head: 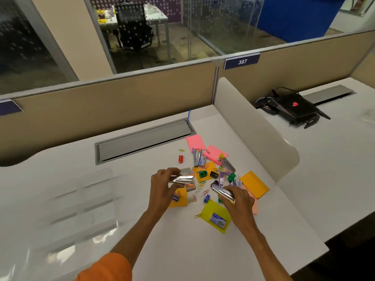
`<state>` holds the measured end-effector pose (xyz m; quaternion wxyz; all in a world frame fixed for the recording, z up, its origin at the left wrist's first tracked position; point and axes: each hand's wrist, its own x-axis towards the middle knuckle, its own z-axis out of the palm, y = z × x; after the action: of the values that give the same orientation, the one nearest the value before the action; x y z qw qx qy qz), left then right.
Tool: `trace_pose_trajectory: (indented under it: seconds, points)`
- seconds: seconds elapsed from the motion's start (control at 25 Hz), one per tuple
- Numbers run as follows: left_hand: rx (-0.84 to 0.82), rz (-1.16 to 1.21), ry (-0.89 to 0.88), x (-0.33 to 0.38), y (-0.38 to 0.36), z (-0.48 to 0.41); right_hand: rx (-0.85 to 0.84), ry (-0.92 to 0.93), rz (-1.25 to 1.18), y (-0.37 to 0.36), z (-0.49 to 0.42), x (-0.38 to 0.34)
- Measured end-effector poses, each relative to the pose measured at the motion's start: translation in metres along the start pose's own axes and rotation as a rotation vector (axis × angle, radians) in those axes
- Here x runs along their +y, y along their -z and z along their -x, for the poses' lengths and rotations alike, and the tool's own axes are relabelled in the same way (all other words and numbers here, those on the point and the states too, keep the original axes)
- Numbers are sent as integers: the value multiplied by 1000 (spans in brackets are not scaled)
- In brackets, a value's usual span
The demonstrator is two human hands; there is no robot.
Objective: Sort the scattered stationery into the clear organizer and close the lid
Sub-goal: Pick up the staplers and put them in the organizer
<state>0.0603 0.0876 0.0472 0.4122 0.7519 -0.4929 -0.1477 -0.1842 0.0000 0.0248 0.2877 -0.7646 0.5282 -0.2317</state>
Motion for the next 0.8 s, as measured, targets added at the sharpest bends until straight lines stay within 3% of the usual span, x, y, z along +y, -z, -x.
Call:
trace_pose_trajectory:
  seconds: [0.4,0.8]
  points:
    - [231,-89,72,-54,121,84,-178,357,6,-71,28,-101]
    - [362,-223,244,-150,240,200,-337,521,11,-151,96,-198]
